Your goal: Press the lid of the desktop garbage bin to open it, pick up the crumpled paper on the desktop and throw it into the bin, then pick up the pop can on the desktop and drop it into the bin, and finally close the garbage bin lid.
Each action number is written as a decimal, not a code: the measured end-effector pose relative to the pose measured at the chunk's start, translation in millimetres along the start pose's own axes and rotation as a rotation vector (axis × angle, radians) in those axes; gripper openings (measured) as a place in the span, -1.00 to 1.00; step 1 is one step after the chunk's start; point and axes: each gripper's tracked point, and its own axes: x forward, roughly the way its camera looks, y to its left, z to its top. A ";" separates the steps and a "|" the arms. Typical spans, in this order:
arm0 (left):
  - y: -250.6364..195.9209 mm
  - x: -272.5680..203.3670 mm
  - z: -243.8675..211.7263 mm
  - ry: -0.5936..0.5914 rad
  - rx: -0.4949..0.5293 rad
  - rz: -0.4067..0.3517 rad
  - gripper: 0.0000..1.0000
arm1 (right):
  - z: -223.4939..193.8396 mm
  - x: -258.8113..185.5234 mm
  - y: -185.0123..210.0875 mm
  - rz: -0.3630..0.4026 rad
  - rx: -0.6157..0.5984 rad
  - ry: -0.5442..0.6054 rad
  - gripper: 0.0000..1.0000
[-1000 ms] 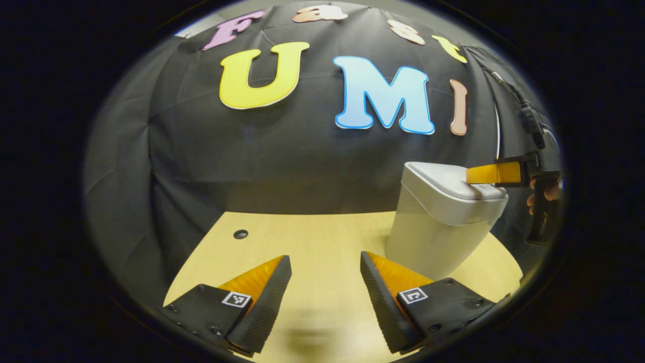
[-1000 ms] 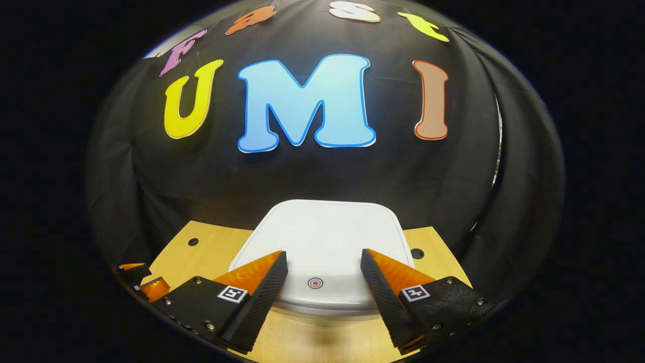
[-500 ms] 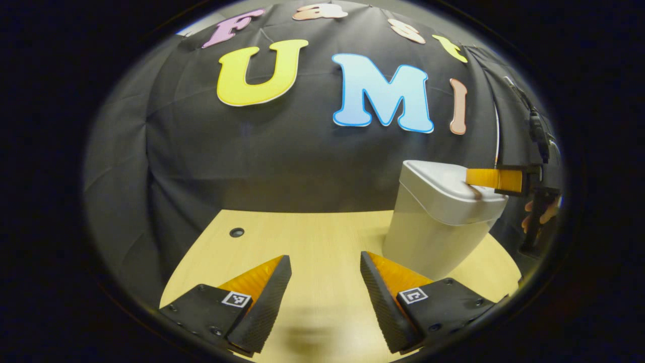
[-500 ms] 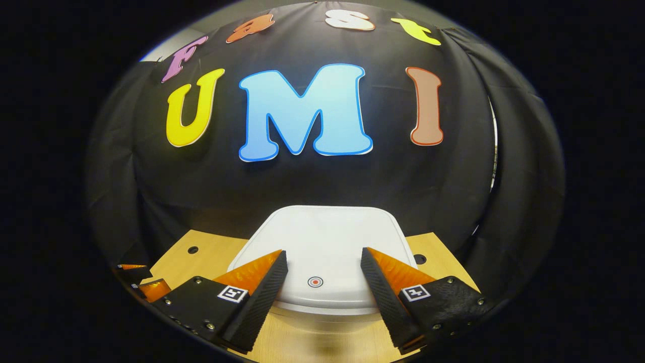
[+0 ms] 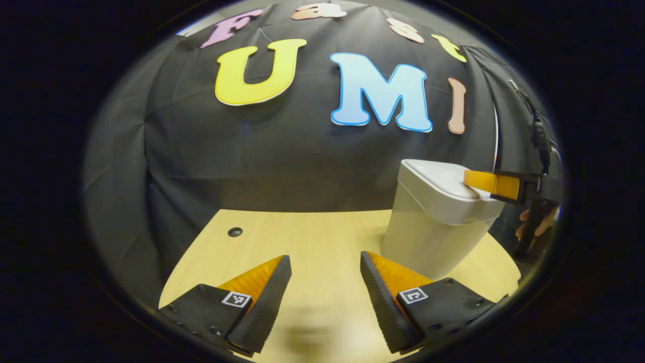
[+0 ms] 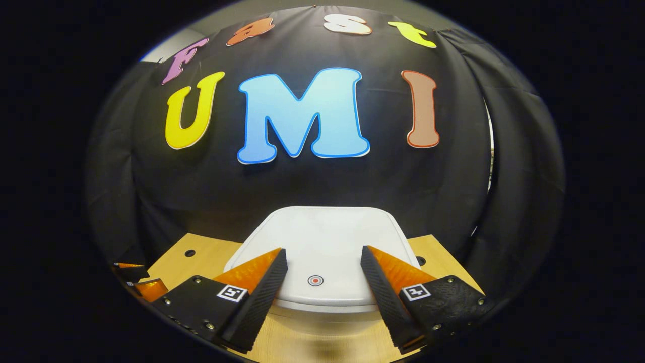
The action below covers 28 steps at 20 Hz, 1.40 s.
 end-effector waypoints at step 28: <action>-19.9 -54.1 73.9 -0.208 0.002 -0.073 0.87 | 33.7 -83.7 45.1 0.081 -0.097 -0.182 0.89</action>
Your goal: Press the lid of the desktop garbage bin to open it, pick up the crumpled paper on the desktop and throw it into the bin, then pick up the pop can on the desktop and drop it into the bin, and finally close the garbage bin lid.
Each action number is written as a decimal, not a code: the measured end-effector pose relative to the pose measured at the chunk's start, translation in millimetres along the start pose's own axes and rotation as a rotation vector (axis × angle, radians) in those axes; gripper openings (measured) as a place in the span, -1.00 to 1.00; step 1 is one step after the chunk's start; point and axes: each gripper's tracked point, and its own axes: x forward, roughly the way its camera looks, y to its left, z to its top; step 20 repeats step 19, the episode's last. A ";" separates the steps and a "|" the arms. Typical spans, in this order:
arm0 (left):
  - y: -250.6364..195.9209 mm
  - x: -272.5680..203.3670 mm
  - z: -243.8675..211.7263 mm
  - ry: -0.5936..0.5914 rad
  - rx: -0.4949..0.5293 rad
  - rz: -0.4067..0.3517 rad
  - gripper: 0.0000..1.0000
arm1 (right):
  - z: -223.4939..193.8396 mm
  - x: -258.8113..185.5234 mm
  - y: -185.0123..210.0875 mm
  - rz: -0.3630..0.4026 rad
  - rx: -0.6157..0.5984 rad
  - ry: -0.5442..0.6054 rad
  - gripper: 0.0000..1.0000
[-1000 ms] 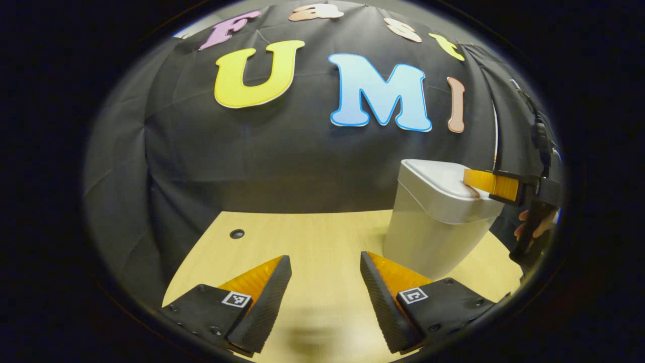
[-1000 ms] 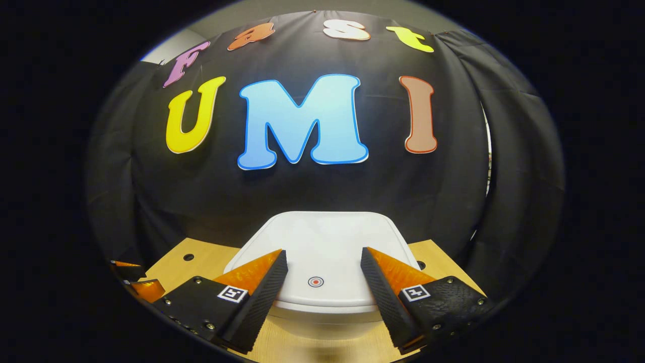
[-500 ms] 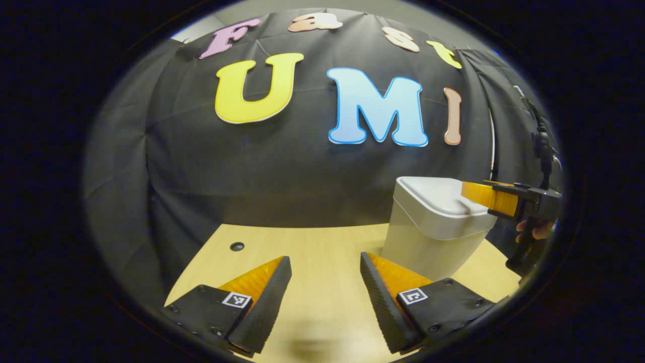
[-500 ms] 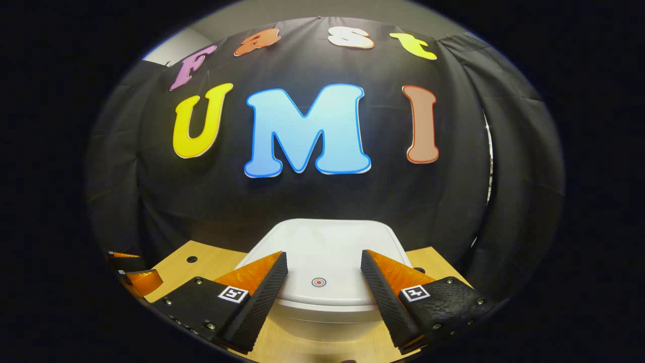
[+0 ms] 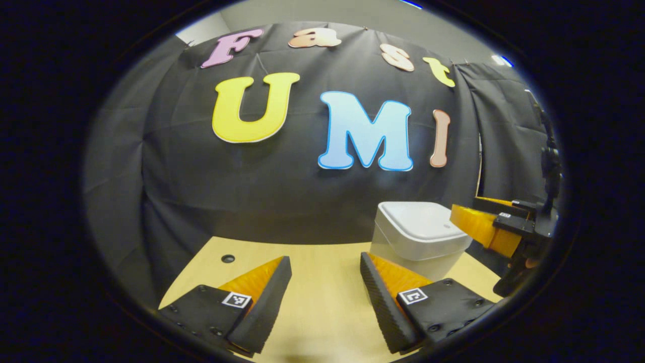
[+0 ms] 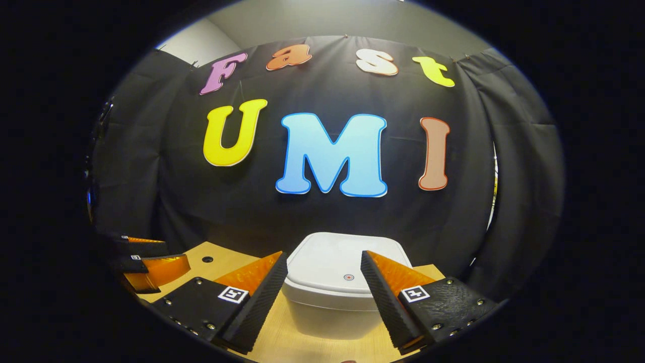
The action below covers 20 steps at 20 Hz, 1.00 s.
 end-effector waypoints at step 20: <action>-46.2 -18.6 42.1 -0.065 0.090 -0.191 0.87 | 10.0 -67.7 -7.8 -0.165 0.053 -0.044 0.89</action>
